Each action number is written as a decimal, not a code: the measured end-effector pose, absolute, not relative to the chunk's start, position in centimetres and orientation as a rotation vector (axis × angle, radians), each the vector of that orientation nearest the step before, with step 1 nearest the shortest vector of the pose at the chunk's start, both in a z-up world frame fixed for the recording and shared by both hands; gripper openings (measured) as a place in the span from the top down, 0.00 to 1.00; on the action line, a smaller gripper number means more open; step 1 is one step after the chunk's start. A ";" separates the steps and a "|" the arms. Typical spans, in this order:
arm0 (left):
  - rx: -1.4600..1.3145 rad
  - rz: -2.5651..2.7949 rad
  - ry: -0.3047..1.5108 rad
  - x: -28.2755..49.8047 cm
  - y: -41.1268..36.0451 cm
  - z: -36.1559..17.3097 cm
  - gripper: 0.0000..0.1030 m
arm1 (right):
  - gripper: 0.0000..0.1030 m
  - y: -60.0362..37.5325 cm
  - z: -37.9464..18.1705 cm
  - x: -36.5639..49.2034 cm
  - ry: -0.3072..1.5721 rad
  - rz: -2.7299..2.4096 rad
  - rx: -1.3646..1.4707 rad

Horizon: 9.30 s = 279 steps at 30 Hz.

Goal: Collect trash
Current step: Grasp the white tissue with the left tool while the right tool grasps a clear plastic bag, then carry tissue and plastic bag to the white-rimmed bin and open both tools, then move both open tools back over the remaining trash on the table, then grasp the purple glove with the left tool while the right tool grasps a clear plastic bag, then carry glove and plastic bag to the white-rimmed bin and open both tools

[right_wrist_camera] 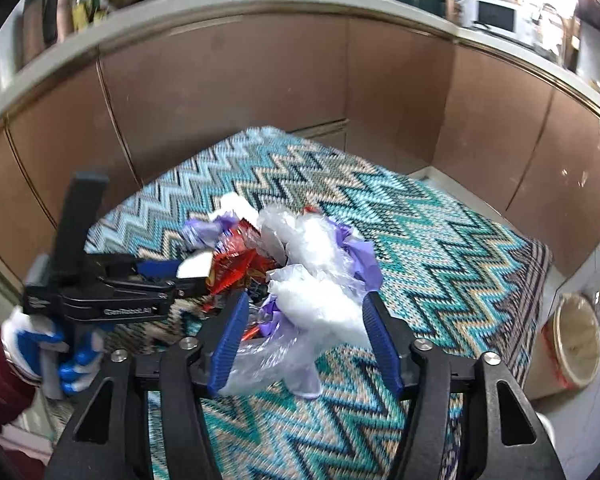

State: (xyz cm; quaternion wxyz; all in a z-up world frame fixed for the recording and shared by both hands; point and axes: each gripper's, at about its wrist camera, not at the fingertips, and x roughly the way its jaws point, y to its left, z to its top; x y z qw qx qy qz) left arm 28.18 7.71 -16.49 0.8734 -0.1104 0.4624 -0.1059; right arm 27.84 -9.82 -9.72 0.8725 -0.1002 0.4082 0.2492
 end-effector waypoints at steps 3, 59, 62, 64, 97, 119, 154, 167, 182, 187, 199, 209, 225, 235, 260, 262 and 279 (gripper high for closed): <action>-0.203 -0.204 0.958 28.6 6.9 -16.5 0.57 | 0.42 -9.7 -10.8 28.6 0.877 0.518 -0.206; 0.293 -0.858 0.935 21.5 -33.8 -11.6 0.94 | 0.63 -47.9 -13.2 14.7 0.764 -0.213 0.321; 0.346 -0.871 0.973 22.3 -38.4 -13.5 0.93 | 0.63 -50.0 -14.6 15.7 0.783 -0.261 0.323; 0.373 -0.858 0.995 23.2 -40.5 -15.0 0.93 | 0.63 -50.8 -15.4 16.3 0.795 -0.286 0.314; 0.305 -0.858 0.977 24.0 -41.0 -12.8 0.66 | 0.56 -50.8 -12.4 14.2 0.730 -0.330 0.317; 0.095 -0.693 0.636 18.0 -18.3 2.0 0.56 | 0.52 -38.2 1.3 7.3 0.505 -0.197 0.195; 0.029 -0.253 0.593 20.0 12.5 -4.2 0.43 | 0.42 -22.9 1.6 12.3 0.585 0.112 0.099; 0.141 -0.422 0.757 26.6 9.7 -14.3 0.43 | 0.42 -15.7 -6.7 25.1 0.817 0.291 0.070; 0.045 -0.511 0.796 27.9 10.6 -15.8 0.65 | 0.42 -11.8 -12.5 31.8 0.947 0.367 0.053; 0.054 -0.510 0.800 28.0 10.6 -15.9 0.67 | 0.47 -12.3 -13.6 32.0 0.975 0.370 0.095; 0.096 -0.493 0.794 27.6 9.6 -15.8 0.68 | 0.75 -11.9 -13.4 31.1 0.966 0.372 0.083; 0.101 -0.455 0.780 26.5 9.1 -15.7 0.72 | 0.81 -14.0 -10.1 27.7 0.876 0.340 0.111; 0.029 -0.374 0.711 20.8 12.0 -11.2 0.79 | 0.82 -19.7 -7.7 19.4 0.794 0.286 0.193; 0.079 -0.550 0.633 17.3 3.5 -5.6 0.79 | 0.82 -25.1 -7.0 15.4 0.729 0.238 0.271; 0.380 -0.856 0.869 21.8 -38.8 -11.2 0.78 | 0.82 -50.4 -14.6 12.1 0.779 -0.309 0.354; 0.384 -0.848 0.904 22.8 -40.6 -12.5 0.78 | 0.82 -51.3 -15.8 12.9 0.800 -0.339 0.339; 0.307 -0.826 1.082 26.8 -46.1 -19.0 0.65 | 0.56 -55.7 -21.7 16.1 0.895 -0.420 0.332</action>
